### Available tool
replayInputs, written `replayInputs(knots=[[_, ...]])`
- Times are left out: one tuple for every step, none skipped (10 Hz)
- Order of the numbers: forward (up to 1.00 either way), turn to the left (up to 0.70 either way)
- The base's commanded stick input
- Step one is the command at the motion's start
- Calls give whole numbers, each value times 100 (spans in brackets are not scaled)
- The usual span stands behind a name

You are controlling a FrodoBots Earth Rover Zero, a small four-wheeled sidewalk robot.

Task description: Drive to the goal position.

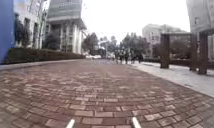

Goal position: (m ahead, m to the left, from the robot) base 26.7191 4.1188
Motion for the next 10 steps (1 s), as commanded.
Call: replayInputs(knots=[[70, 0], [70, 0], [70, 0], [70, 0], [70, 0], [70, 0], [70, 0], [70, 0], [70, 0], [70, 0]])
